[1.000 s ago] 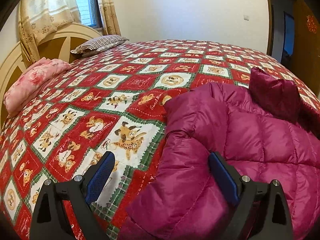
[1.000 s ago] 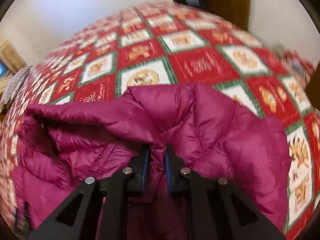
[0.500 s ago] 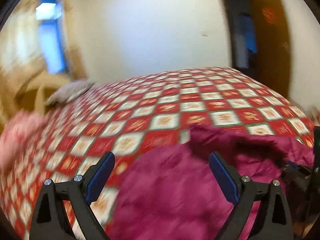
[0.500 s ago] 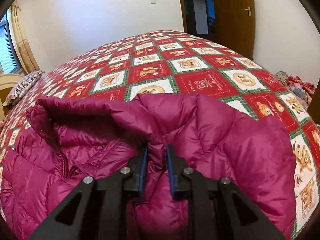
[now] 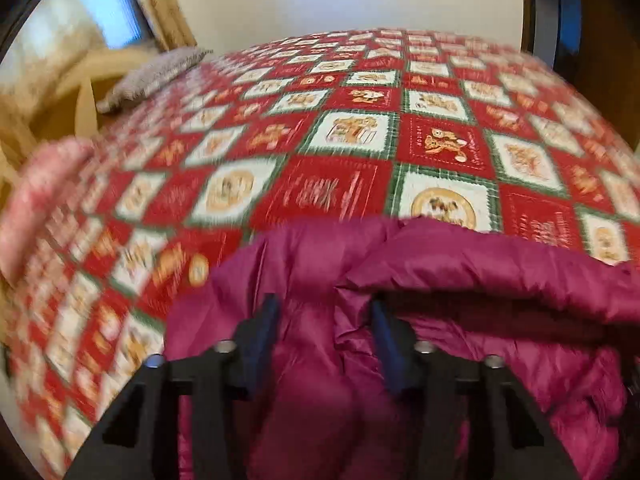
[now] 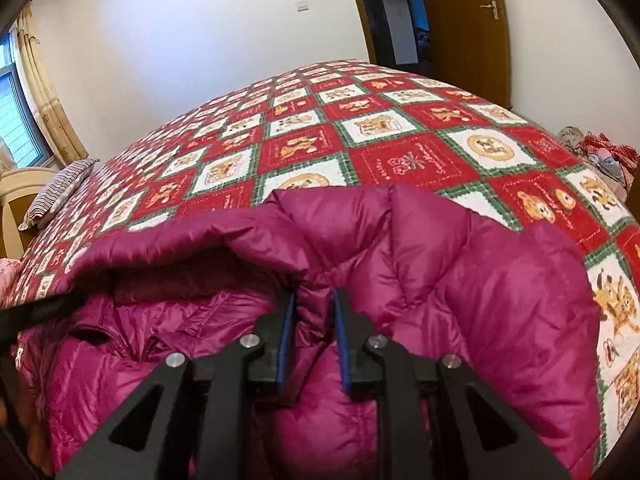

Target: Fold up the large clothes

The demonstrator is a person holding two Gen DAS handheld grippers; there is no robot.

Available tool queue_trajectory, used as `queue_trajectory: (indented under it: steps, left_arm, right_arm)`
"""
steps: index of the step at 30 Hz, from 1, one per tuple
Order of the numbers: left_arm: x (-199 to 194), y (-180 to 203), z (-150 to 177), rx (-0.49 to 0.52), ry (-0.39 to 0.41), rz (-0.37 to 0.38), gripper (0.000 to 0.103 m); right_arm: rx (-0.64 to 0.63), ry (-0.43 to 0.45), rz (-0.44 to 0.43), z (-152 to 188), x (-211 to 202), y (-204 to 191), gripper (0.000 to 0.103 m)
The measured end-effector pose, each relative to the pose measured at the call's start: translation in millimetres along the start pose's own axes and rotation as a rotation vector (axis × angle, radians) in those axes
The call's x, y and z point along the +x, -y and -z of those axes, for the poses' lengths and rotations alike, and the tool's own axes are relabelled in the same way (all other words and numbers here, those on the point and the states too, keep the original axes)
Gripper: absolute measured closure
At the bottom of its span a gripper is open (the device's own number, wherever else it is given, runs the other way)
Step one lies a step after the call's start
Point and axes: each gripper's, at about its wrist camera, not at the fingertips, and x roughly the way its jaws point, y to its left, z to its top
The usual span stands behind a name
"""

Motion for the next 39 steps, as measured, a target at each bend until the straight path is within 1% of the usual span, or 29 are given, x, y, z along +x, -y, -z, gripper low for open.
queue_trajectory:
  steps: [3,4,5,7,9,10,12,13,14,16,17,18,19,21,23,24,25,26,27,28,29,31,33,35,36,37,39]
  left_arm:
    - [-3,-15,23,-0.061,0.035,0.064,0.058]
    - [0,-20,34,-0.092,0.082,0.098,0.057]
    - [3,-23,41,-0.122,0.099,0.13,0.057]
    - [11,-28,37,-0.166,0.087,0.17,0.053]
    - [14,-27,33,-0.171,0.085,0.176,0.052]
    - [13,-26,33,-0.169,0.091,0.175,0.052]
    - [11,-25,33,-0.167,0.097,0.174,0.052]
    - [10,-25,33,-0.165,0.099,0.172,0.052]
    - [10,-24,34,-0.16,0.102,0.165,0.052]
    - [8,-21,34,-0.147,0.109,0.142,0.052]
    - [7,-19,34,-0.139,0.113,0.13,0.052]
    - [7,-20,34,-0.136,0.115,0.124,0.052]
    - [7,-20,34,-0.134,0.117,0.121,0.051]
    - [7,-21,34,-0.135,0.118,0.123,0.051]
    - [7,-20,34,-0.134,0.117,0.122,0.051]
    - [7,-20,34,-0.133,0.117,0.121,0.051]
    - [7,-21,34,-0.134,0.118,0.122,0.051]
    - [7,-21,34,-0.136,0.118,0.124,0.051]
    - [7,-21,34,-0.137,0.119,0.132,0.05]
    - [6,-21,34,-0.137,0.121,0.145,0.048]
    - [6,-20,34,-0.133,0.117,0.15,0.046]
    - [5,-20,34,-0.13,0.106,0.169,0.045]
    - [1,-21,37,-0.107,0.095,0.196,0.045]
    - [-11,-21,41,-0.03,0.088,0.215,0.045]
    - [-21,-22,44,-0.002,0.098,0.218,0.045]
    - [-32,-25,46,0.005,0.124,0.227,0.045]
    - [-53,-31,43,-0.022,0.188,0.268,0.045]
  right_arm:
    - [0.0,-0.002,0.0,0,0,0,0.083]
    - [0.001,-0.003,-0.001,0,0,0,0.083]
    - [0.002,-0.005,-0.002,0,1,1,0.083]
    - [0.0,-0.01,0.0,-1,1,0,0.082]
    - [0.001,-0.022,-0.007,-1,1,1,0.08]
    - [0.003,-0.042,-0.014,-2,-1,2,0.08]
    - [-0.007,-0.069,0.003,-5,-14,3,0.079]
    - [-0.014,-0.033,0.028,-6,-31,2,0.077]
    - [-0.016,0.014,0.062,-9,-46,1,0.071]
    - [0.011,0.093,0.098,-20,-69,-1,0.071]
    - [0.03,0.11,0.101,-27,-73,-4,0.07]
    - [0.054,0.102,0.094,-36,-72,-9,0.07]
    - [0.081,0.077,0.057,-47,-66,-16,0.07]
    - [0.094,0.025,0.046,-61,-46,-32,0.07]
    - [0.059,-0.015,0.083,-65,-24,-45,0.07]
    - [0.035,-0.043,0.094,-62,-9,-50,0.07]
    - [0.015,-0.078,0.101,-55,5,-50,0.068]
    - [0.004,-0.104,0.111,-46,13,-49,0.066]
    - [-0.012,-0.13,0.108,-31,26,-43,0.066]
    - [-0.034,-0.093,0.08,-21,27,-38,0.067]
    - [-0.023,-0.066,0.069,-20,23,-36,0.068]
    - [-0.017,-0.066,0.078,-20,23,-34,0.068]
    - [-0.068,-0.071,0.117,-19,27,-42,0.068]
    - [-0.094,-0.067,0.138,-18,27,-46,0.067]
    - [-0.096,-0.064,0.14,-17,27,-46,0.067]
    - [-0.094,-0.062,0.137,-17,27,-45,0.067]
    - [-0.089,-0.057,0.13,-18,26,-45,0.067]
